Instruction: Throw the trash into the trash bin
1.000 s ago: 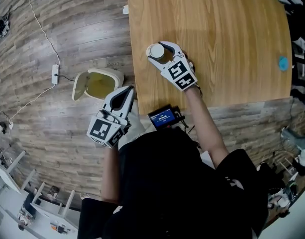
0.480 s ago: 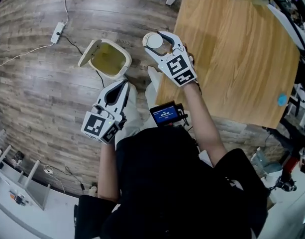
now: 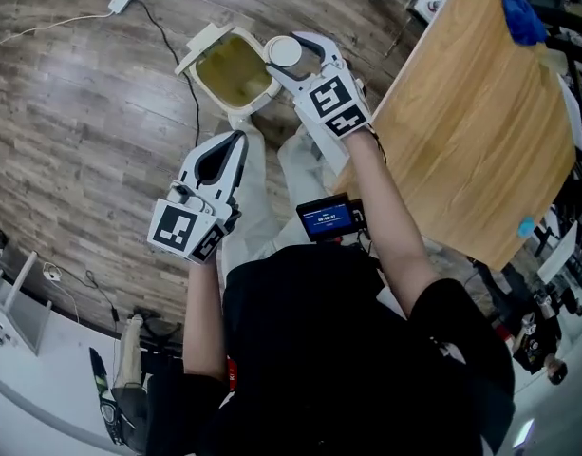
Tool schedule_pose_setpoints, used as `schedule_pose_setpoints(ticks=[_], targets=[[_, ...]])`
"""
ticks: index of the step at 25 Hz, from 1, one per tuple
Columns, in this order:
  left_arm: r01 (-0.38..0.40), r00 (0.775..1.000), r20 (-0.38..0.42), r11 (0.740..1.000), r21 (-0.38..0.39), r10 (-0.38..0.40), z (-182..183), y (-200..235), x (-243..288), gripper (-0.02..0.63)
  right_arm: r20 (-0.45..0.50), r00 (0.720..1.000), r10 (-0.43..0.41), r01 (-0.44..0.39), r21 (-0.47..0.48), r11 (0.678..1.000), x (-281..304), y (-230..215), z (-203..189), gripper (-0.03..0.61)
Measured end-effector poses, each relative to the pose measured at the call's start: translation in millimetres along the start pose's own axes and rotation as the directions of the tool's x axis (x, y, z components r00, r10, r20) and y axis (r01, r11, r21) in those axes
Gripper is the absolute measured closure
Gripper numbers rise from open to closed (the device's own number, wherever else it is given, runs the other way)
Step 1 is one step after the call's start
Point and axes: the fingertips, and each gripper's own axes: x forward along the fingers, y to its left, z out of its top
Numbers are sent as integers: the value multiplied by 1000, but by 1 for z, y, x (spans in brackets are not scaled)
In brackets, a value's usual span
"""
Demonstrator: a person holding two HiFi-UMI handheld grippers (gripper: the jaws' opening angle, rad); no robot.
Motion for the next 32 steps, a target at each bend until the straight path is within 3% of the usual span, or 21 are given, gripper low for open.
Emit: schedule_pose_setpoints(ticks=[5,11,18,22,25,28,32], targets=[[-9,1000,18,996,-84,11,-29,43,10,617,-29,997,79,-79,-15,997,67,21,-22,307],[-14,1000,-14,981,-193,12,-86,75,24,617,-91,989,117,-115,29,993,138,41,-84,307],[5,999,-32,967,-255,-14,-128,69,27,617,-217,967,137,-137,16,990,157,66,-147,307],[9,1000,-13,962,-272,-13,-103,68,30,617,-240,961,138,-141,5,990,147,60,-134,307],[18,1000,3,961,-275,-18,-83,55,31,617,-235,960,152,-144,52,988,133,51,-122,299],[17,1000,13,965,-260,-14,-90,68,35,617,-230,958,170,-157,72,985,151,50,-131,259],[19,1000,23,965,-260,-13,-108,92,34,617,-222,959,174,-166,58,985,180,61,-141,259]])
